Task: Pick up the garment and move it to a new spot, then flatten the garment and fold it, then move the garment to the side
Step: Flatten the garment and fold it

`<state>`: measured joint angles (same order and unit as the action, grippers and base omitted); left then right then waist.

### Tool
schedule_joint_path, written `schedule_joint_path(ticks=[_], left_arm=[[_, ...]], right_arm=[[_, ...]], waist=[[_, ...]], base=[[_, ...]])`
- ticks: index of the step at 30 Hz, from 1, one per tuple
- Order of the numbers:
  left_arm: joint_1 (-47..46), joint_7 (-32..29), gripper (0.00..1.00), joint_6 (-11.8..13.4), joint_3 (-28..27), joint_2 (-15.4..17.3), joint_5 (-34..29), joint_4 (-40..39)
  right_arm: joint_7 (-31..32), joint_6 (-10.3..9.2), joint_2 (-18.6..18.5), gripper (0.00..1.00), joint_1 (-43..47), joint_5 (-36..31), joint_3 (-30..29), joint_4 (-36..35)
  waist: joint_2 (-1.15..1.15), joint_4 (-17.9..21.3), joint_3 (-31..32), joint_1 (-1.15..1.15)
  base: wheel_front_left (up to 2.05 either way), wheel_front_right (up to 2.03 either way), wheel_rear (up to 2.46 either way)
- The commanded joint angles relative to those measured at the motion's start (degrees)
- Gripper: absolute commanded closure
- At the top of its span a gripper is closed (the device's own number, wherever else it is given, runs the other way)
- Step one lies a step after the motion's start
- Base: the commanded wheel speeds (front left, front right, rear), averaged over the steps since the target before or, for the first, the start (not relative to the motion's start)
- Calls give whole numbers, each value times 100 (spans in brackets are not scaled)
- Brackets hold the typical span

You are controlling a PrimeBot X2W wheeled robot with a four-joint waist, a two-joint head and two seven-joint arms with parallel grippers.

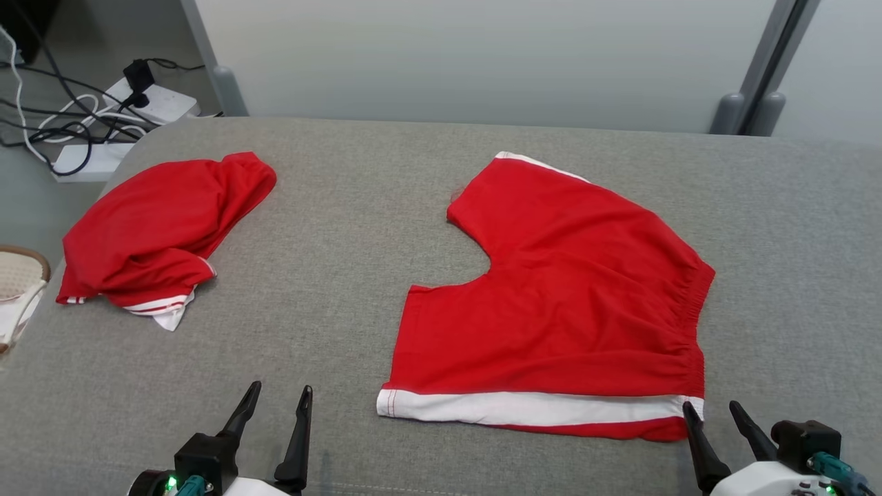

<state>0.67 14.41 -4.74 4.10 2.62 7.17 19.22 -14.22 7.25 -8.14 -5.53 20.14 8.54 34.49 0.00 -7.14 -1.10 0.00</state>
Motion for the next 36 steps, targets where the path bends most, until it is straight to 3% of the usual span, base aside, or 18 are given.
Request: schedule_joint_path(ticks=[1,5,16,17,18,21,24,36], left_arm=[[-301,59,0,-22,-158,26,43,-120],[-321,59,0,-28,-151,26,49,-132],[-376,59,0,-30,-119,26,84,-160],[-379,59,0,-27,-119,26,89,-161],[-382,59,0,-24,-117,26,94,-162],[-392,59,0,-20,-95,26,111,-150],[-411,59,0,-18,-63,26,128,-129],[-927,59,0,-268,841,26,864,1011]], right_arm=[[-78,24,-126,0,-242,76,160,-39],[-78,24,-142,0,-324,185,221,90],[-78,24,-165,27,-443,398,380,246],[-78,24,-167,35,-454,410,406,238],[-78,24,-171,52,-461,429,443,239],[-78,24,-193,65,-482,486,515,251],[-78,24,-216,100,-497,536,554,242],[-78,24,-494,100,-470,725,779,93]], waist=[[0,-73,-60,0],[0,-136,-128,0],[0,-226,-258,0],[0,-227,-267,0],[0,-229,-276,0],[0,-237,-294,0],[0,-238,-314,0],[0,89,-553,0]], base=[[0,0,0],[0,0,0],[0,0,0],[0,0,0],[0,0,0],[0,0,0],[0,0,0],[0,0,0]])
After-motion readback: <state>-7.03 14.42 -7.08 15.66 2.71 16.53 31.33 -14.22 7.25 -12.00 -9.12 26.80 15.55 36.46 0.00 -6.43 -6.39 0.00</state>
